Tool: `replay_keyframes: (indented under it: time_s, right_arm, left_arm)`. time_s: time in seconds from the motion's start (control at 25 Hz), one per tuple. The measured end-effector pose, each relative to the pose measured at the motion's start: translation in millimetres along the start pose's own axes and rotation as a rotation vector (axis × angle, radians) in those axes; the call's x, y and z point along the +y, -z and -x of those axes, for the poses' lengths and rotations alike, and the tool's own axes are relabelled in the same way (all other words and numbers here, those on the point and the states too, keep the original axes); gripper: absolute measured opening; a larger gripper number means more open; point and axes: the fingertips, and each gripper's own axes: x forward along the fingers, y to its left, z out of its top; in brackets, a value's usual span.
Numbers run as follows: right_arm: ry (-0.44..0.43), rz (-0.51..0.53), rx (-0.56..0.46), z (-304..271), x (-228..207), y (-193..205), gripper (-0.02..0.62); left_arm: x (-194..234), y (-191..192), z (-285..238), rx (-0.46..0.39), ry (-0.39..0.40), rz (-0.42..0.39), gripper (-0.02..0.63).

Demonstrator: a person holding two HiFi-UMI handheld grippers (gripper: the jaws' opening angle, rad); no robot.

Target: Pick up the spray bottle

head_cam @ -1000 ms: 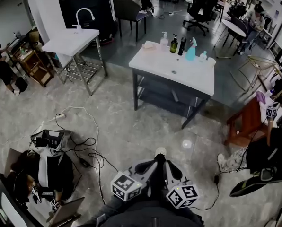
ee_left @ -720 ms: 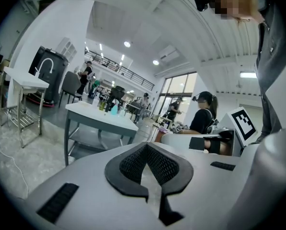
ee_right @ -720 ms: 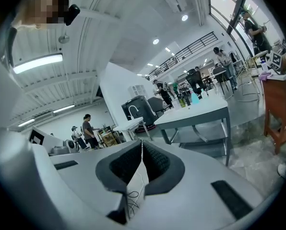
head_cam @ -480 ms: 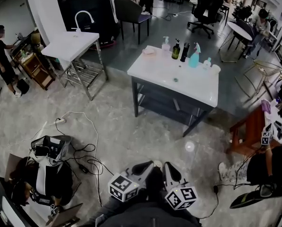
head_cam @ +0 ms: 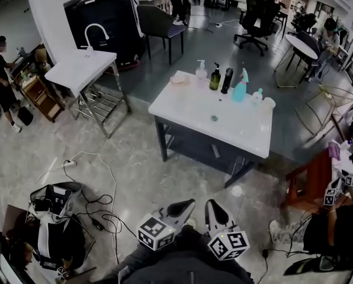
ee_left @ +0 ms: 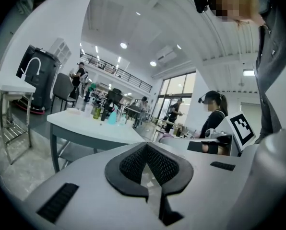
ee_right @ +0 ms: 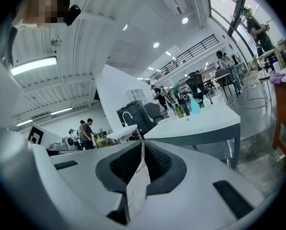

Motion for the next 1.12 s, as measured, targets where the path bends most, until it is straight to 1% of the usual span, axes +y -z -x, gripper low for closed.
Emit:
replay_keyframes:
  time_s: [0.12, 0.36, 0.52, 0.72, 0.84, 1.0, 1.12]
  right_arm:
    - [-0.015, -0.002, -0.001, -20.3, -17.5, -11.4, 0.012]
    - [-0.036, -0.012, -0.003, -50.9, -53.5, -27.6, 0.012]
    - [-0.043, -0.02, -0.004, -62.4, -72.3, -34.5, 0.012]
    - [-0.049, -0.038, -0.008, -68.2, -84.7, -34.7, 0.012]
    - [-0.043, -0.047, -0.008, -67.2, -89.7, -34.2, 0.012]
    - [-0.006, -0.083, -0.016, -62.2, -100.3, -33.0, 0.012]
    - [0.008, -0.111, -0.022, -61.8, -105.5, -30.7, 0.012]
  left_arm:
    - [11.6, -9.0, -24.4, -0.006, -0.004, 0.004, 0.006]
    - [31.6, -11.6, -64.5, 0.001, -0.03, 0.037, 0.006]
    - [41.8, -14.6, -84.3, 0.0, -0.049, 0.048, 0.006]
    - [46.7, -13.9, -99.5, 0.001, -0.062, 0.06, 0.006]
    - [45.0, -10.8, -107.1, 0.015, -0.05, 0.072, 0.006]
    - [38.9, -7.1, -113.4, 0.032, -0.023, 0.073, 0.006]
    - [39.1, -1.9, -114.1, 0.043, -0.024, 0.077, 0.006]
